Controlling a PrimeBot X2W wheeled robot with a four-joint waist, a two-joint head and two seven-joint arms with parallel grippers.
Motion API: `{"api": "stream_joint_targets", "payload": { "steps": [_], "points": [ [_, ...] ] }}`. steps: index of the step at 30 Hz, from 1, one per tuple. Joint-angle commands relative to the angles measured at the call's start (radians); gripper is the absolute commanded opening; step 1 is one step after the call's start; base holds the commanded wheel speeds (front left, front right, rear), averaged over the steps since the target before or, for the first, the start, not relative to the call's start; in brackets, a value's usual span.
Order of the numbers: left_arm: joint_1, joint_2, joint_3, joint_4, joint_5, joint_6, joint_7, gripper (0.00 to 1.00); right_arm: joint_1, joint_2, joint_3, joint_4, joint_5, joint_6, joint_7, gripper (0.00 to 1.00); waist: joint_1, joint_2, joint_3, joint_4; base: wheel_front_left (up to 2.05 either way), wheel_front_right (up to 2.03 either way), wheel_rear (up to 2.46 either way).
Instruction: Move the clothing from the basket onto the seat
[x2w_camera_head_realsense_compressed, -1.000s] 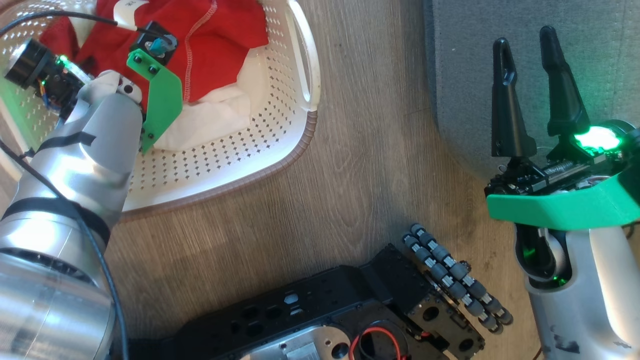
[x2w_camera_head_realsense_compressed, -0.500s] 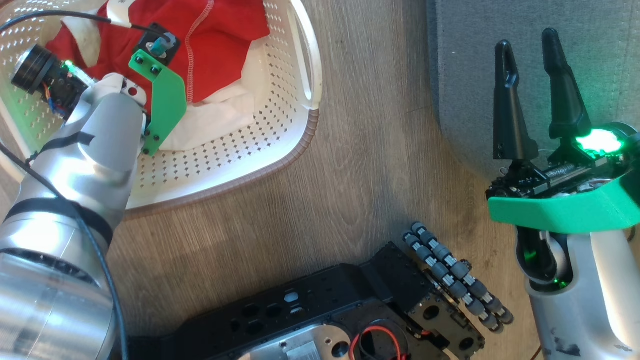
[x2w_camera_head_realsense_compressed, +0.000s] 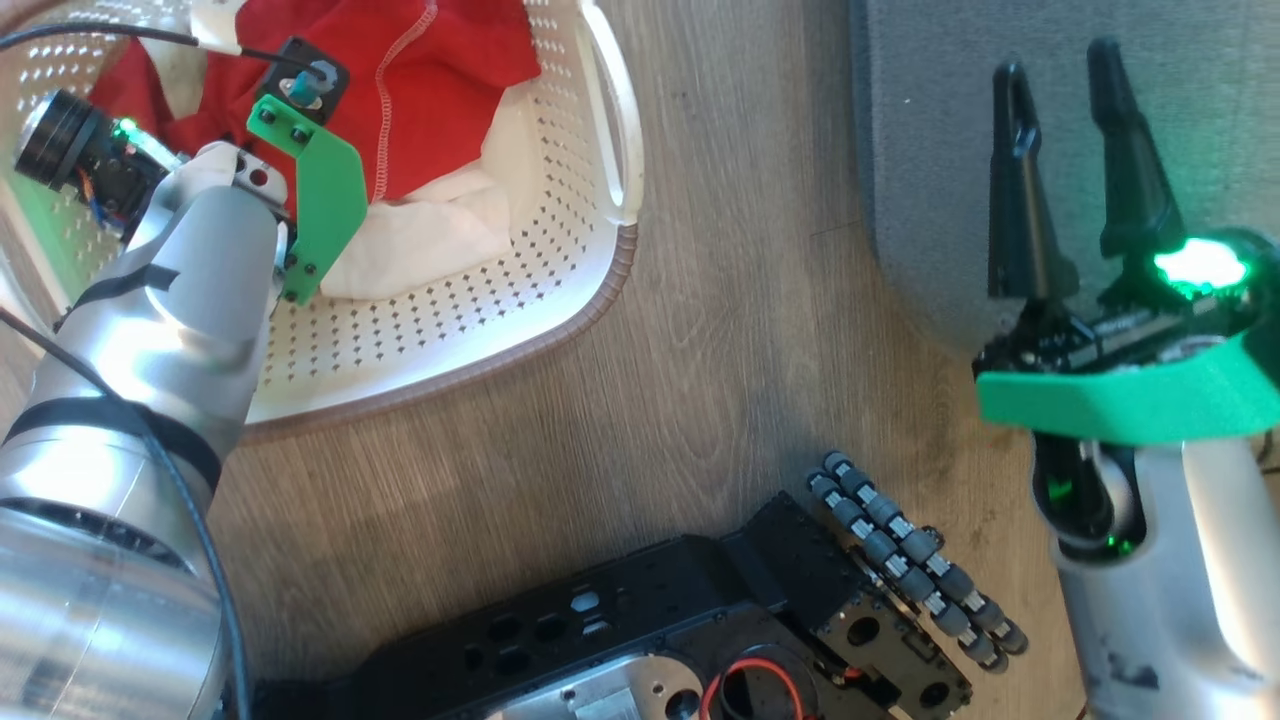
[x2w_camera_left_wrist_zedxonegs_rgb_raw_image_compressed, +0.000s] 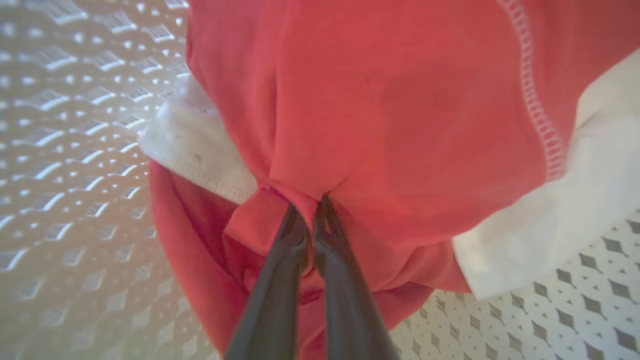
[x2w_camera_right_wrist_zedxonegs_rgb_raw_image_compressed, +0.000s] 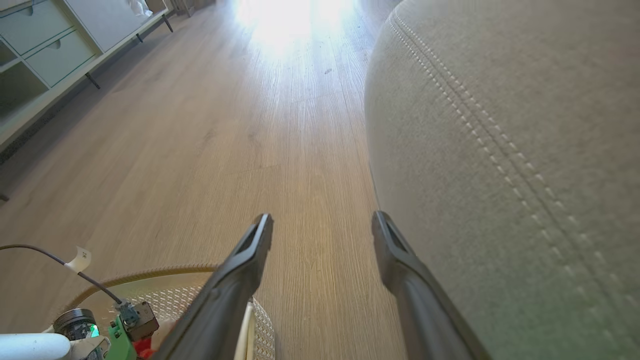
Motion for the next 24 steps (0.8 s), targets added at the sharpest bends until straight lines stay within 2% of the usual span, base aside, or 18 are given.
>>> {"api": "stream_joint_targets", "payload": {
  "steps": [1,5,11,17,24],
  "points": [
    [0.029,0.023,0.017,-0.011,-0.006,0.009,-0.014,0.00,0.010,0.004,0.016,-0.017,0.007,0.000,-0.005,1.00,0.0000,0.0000,-0.014,-0.007,0.00,0.00,0.00],
    [0.043,0.027,0.031,-0.011,-0.029,0.016,-0.063,0.00,-0.024,0.010,0.029,0.006,0.011,0.000,-0.005,1.00,0.0000,0.0000,-0.050,-0.017,0.00,0.00,0.00],
    [0.118,-0.018,0.056,-0.011,-0.081,0.014,-0.156,0.00,-0.020,0.009,0.021,0.043,0.000,0.000,-0.005,1.00,0.0000,0.0000,-0.173,0.021,0.00,0.00,0.00],
    [0.201,-0.062,0.096,-0.012,-0.146,0.018,-0.320,0.00,-0.004,-0.005,0.012,0.080,-0.012,0.000,-0.005,1.00,0.0000,0.0000,-0.302,0.065,0.00,0.00,0.00],
    [0.291,-0.088,0.121,-0.012,-0.207,0.005,-0.451,0.00,0.030,-0.019,0.018,0.124,-0.022,0.000,-0.005,1.00,0.0000,0.0000,-0.446,0.106,0.00,0.00,0.00]
  ]
}}
